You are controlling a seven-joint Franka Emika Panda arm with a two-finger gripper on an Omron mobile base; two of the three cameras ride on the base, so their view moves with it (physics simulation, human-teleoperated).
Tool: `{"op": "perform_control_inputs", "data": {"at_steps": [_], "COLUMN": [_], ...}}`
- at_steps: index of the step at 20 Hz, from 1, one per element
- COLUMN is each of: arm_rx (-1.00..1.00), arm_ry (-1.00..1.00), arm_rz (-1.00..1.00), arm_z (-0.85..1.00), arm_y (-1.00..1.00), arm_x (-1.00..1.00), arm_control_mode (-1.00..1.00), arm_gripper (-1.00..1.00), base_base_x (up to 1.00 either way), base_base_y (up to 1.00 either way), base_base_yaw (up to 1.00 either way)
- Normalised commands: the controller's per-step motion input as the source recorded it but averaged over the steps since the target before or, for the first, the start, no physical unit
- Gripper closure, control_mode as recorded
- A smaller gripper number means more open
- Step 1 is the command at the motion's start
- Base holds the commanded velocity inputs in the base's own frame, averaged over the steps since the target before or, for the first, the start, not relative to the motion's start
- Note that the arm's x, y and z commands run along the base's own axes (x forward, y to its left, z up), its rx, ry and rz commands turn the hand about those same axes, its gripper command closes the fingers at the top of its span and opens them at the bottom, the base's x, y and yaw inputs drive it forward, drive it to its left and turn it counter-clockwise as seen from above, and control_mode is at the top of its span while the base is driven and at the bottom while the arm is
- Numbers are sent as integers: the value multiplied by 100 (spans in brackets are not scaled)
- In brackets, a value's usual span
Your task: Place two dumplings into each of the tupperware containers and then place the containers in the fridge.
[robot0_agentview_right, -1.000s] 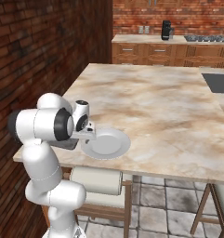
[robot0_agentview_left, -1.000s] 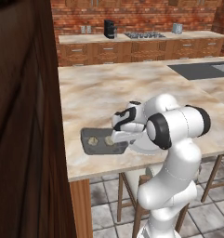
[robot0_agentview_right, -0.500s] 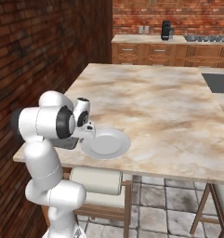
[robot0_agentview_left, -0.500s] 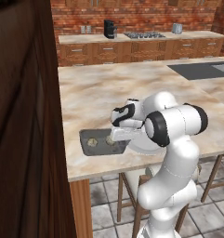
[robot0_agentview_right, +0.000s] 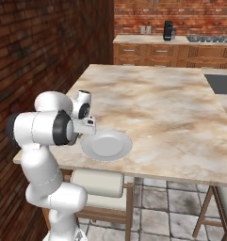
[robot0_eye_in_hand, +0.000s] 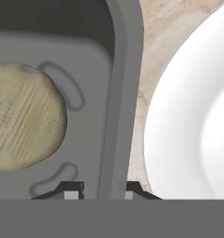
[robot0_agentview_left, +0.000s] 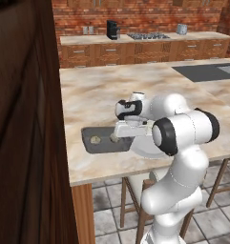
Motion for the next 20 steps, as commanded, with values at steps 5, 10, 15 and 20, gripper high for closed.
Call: {"op": "perform_control_inputs", "data": {"at_steps": [5, 10, 15, 20], "arm_rx": [0, -5, -1, -7], "arm_ry": [5, 4, 28, 28], "arm_rz": [-25, -78, -81, -83], "arm_z": [55, 24, 7, 8], "arm_y": [-37, 10, 0, 5], "arm_x": [-30, -48, -35, -18], "arm_control_mode": [-100, -100, -100, -100], "arm_gripper": [100, 100, 100, 100], "base_base_x": [0, 0, 0, 0], "base_base_y": [0, 0, 0, 0], "base_base_yaw": [0, 0, 0, 0]}}
